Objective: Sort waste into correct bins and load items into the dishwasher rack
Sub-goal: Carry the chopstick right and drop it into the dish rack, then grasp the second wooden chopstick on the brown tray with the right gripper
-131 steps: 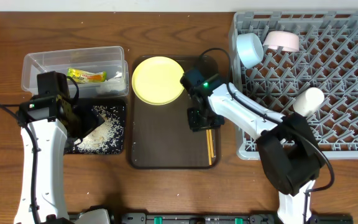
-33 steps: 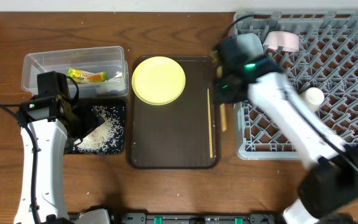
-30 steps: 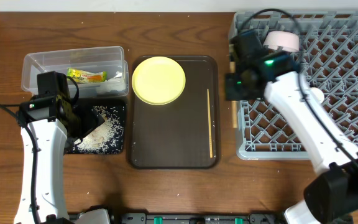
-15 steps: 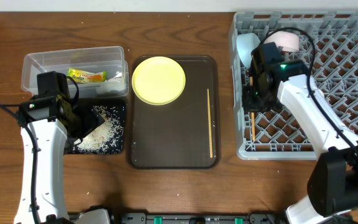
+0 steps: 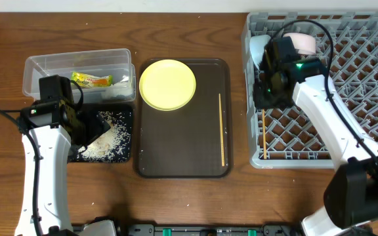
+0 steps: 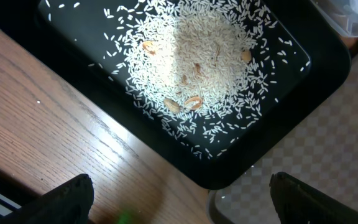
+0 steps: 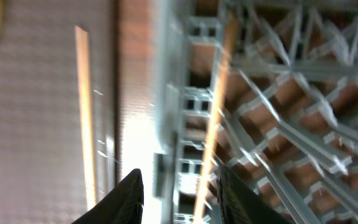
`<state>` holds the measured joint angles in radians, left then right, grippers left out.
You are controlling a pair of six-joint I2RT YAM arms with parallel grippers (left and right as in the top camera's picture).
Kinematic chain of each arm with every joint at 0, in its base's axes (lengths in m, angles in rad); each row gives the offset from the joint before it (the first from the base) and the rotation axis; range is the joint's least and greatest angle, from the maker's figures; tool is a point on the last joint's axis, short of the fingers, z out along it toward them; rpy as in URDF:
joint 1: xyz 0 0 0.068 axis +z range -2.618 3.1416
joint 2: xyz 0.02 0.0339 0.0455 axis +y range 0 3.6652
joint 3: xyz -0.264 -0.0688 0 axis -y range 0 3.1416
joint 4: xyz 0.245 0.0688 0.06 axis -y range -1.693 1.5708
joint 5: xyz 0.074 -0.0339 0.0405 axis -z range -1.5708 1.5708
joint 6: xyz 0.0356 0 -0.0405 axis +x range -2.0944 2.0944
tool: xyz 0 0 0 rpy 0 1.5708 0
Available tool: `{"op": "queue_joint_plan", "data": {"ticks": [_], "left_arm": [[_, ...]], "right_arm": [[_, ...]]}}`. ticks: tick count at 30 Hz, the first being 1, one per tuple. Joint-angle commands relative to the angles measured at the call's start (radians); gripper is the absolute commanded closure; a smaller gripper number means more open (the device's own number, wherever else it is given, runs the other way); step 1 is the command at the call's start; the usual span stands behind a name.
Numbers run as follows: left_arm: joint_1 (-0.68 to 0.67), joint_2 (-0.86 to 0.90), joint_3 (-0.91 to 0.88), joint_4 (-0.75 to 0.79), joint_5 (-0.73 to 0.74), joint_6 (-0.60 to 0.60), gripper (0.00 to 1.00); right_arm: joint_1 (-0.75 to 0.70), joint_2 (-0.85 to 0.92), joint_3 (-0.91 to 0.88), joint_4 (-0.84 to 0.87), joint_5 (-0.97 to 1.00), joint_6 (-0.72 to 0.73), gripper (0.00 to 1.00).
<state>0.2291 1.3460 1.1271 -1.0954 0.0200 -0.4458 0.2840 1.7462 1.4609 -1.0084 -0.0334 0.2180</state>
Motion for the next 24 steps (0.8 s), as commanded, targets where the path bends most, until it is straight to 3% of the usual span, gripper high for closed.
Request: {"op": "queue_joint_plan", "data": {"ticks": [1,12,24], "left_arm": [[0.005,-0.009,-0.004,-0.003,-0.002,-0.001,0.07],[0.005,-0.009,-0.004,-0.003,-0.002,-0.001,0.07],[0.005,-0.009,-0.004,-0.003,-0.002,-0.001,0.07]], "right_arm": [[0.082,-0.040,0.030,0.031,-0.027,-0.017,0.62],[0.276,0.121,0.027,0.042,-0.023,0.110,0.62],[0.332,0.351,0.027,0.025,-0.023,0.201,0.62]]}}
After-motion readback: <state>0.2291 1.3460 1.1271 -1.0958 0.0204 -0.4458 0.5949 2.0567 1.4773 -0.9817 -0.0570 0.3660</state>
